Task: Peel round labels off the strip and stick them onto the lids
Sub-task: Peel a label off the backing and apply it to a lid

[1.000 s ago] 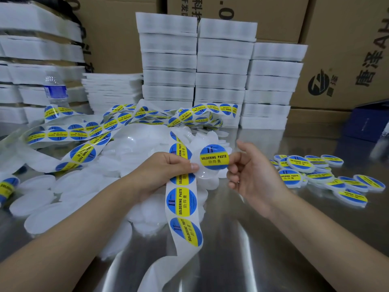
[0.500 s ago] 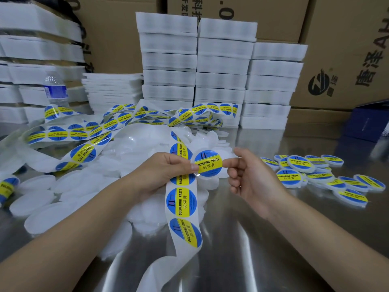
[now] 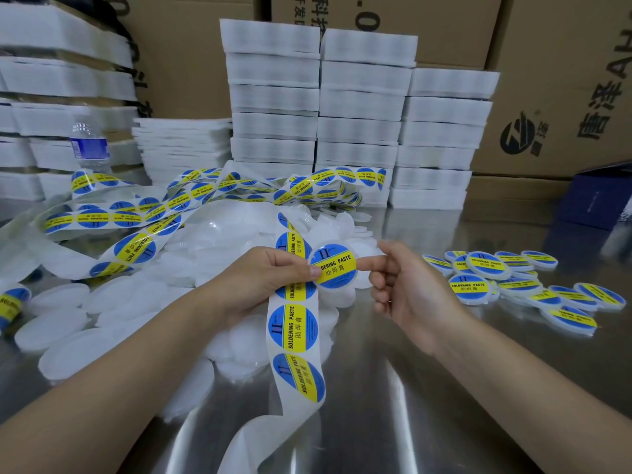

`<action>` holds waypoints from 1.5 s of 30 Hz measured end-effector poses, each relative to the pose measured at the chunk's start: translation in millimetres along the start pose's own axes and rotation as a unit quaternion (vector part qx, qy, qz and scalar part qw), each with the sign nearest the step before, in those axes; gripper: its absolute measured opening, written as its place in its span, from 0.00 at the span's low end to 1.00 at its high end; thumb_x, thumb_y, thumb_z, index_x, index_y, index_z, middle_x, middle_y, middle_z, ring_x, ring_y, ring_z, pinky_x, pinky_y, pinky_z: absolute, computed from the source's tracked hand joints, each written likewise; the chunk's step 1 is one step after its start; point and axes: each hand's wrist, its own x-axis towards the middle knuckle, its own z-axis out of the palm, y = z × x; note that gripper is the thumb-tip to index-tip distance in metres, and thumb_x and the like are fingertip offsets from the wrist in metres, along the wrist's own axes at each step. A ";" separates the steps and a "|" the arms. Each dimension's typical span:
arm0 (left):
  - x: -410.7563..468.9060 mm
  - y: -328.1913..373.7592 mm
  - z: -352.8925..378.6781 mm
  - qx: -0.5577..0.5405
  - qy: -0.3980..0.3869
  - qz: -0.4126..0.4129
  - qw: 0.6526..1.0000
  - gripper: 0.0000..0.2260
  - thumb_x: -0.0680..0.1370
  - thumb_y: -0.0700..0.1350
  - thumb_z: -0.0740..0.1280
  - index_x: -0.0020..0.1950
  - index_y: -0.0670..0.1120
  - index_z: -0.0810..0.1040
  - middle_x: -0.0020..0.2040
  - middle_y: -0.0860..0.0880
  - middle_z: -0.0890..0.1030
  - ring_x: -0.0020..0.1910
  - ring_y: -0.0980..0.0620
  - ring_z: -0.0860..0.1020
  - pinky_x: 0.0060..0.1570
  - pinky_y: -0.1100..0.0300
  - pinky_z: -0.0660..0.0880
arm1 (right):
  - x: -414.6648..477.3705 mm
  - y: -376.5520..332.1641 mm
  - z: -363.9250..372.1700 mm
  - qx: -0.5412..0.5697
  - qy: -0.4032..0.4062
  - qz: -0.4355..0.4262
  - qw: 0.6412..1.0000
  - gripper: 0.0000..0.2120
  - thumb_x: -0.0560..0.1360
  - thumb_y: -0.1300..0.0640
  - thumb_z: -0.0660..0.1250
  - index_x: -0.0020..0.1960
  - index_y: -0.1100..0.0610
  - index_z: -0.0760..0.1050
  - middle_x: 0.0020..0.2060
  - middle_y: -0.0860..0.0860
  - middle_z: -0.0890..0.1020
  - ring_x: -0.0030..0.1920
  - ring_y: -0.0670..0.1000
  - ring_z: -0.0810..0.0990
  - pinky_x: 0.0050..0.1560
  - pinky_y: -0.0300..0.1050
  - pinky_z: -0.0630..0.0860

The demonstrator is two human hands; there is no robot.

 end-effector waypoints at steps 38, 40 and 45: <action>-16.8 10.5 25.9 0.109 -0.051 0.093 0.988 0.17 0.55 0.61 0.74 0.32 0.48 0.85 0.25 0.52 0.77 0.26 0.60 0.71 0.29 0.71 0.68 | -5.2 14.4 4.9 -0.319 0.019 -0.259 0.911 0.22 0.69 0.35 0.63 0.36 0.55 0.74 0.25 0.43 0.72 0.29 0.43 0.68 0.34 0.42 0.67; -16.3 9.4 25.6 0.111 -0.057 0.084 0.989 0.15 0.54 0.61 0.74 0.30 0.51 0.85 0.25 0.53 0.78 0.26 0.60 0.73 0.30 0.71 0.70 | -3.6 13.7 2.9 -0.337 0.019 -0.258 0.905 0.18 0.74 0.40 0.62 0.32 0.51 0.72 0.24 0.43 0.72 0.29 0.42 0.68 0.34 0.41 0.66; -14.9 8.0 22.5 0.112 -0.077 0.076 0.988 0.11 0.57 0.61 0.75 0.30 0.55 0.85 0.28 0.55 0.81 0.28 0.63 0.75 0.33 0.72 0.71 | -0.2 11.2 -1.9 -0.392 0.030 -0.284 0.875 0.22 0.78 0.44 0.58 0.30 0.54 0.64 0.24 0.47 0.68 0.30 0.48 0.65 0.34 0.46 0.63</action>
